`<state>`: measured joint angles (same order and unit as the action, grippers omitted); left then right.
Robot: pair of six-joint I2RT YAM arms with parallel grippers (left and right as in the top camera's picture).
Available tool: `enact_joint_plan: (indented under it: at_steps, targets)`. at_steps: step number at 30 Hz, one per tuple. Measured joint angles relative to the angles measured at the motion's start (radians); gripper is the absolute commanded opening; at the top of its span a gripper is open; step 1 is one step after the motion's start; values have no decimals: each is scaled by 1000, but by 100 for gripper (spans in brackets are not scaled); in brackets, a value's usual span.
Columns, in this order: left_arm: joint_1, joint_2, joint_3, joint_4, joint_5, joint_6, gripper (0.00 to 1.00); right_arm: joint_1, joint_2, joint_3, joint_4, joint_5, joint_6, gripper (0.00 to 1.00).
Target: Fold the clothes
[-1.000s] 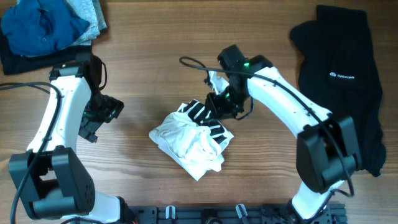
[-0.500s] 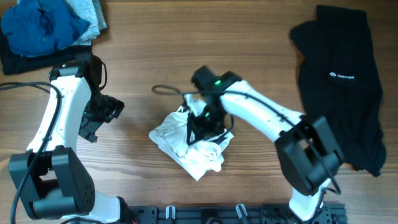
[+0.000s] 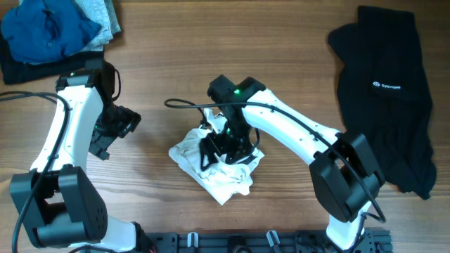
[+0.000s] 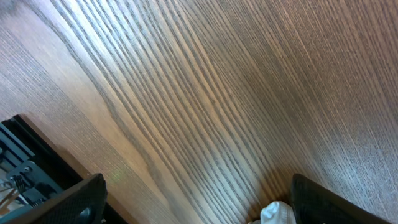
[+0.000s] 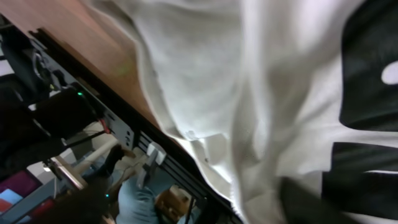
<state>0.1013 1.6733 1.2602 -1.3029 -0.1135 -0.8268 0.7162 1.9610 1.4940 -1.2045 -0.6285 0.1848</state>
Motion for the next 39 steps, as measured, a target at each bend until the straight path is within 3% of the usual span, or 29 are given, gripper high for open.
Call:
enact_joint_plan:
  at_steps: [11,29,39]
  targets:
    - [0,0,0,2,0,0,96,103,-3,7,-3,-35,-9,100]
    - [0,0,0,29,21,5,98,103,-3,15,11,-175,-123,100]
    - [0,0,0,51,120,90,100,34,-3,120,-22,196,43,100]
